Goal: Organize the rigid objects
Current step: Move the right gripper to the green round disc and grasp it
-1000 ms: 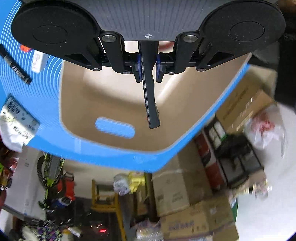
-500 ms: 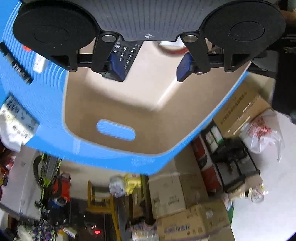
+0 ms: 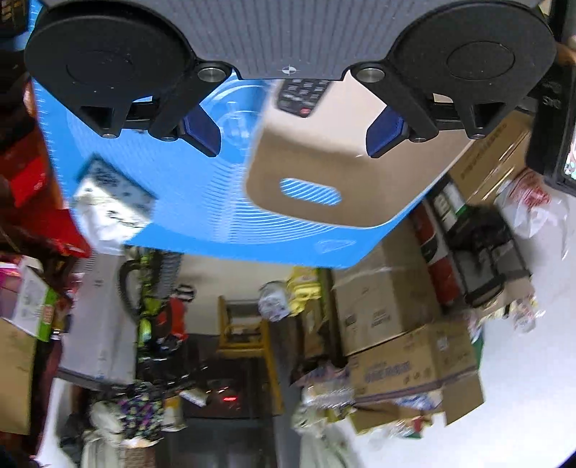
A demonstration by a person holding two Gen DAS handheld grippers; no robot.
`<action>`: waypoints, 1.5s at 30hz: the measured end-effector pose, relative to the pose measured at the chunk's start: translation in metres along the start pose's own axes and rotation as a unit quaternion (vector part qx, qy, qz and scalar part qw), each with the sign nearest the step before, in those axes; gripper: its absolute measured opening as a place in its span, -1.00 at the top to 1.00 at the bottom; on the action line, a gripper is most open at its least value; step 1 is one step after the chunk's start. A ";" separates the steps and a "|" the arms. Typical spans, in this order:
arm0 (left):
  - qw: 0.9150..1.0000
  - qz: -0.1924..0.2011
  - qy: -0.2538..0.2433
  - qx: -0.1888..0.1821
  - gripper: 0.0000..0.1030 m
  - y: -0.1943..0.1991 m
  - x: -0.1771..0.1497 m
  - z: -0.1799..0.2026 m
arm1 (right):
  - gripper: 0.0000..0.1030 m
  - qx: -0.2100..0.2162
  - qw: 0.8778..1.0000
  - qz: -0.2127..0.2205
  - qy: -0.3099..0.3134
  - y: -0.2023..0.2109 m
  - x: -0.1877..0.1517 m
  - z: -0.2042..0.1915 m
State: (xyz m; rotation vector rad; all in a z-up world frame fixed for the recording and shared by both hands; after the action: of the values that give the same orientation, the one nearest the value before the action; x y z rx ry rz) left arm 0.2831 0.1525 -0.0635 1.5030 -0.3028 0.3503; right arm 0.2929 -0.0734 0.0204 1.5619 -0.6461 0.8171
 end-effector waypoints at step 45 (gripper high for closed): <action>1.000 0.003 0.000 -0.003 0.77 0.000 0.001 -0.002 | -0.06 -0.047 0.981 -0.188 0.026 -0.062 -0.135 0.033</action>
State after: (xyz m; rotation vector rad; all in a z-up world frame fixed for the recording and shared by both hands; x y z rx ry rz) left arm 0.2841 0.1542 -0.0632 1.4975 -0.3086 0.3541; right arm 0.2657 -0.1028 -0.1270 1.5102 -0.3296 0.5325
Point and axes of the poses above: each gripper's, at about its wrist camera, not at the fingertips, and y roughly against the way its jaws point, z to its right, x to its top, the point moved 3 cm from there along -y, roughly the way its jaws point, and after that the axes turned 6 degrees about -x, right-handed, at the moved point
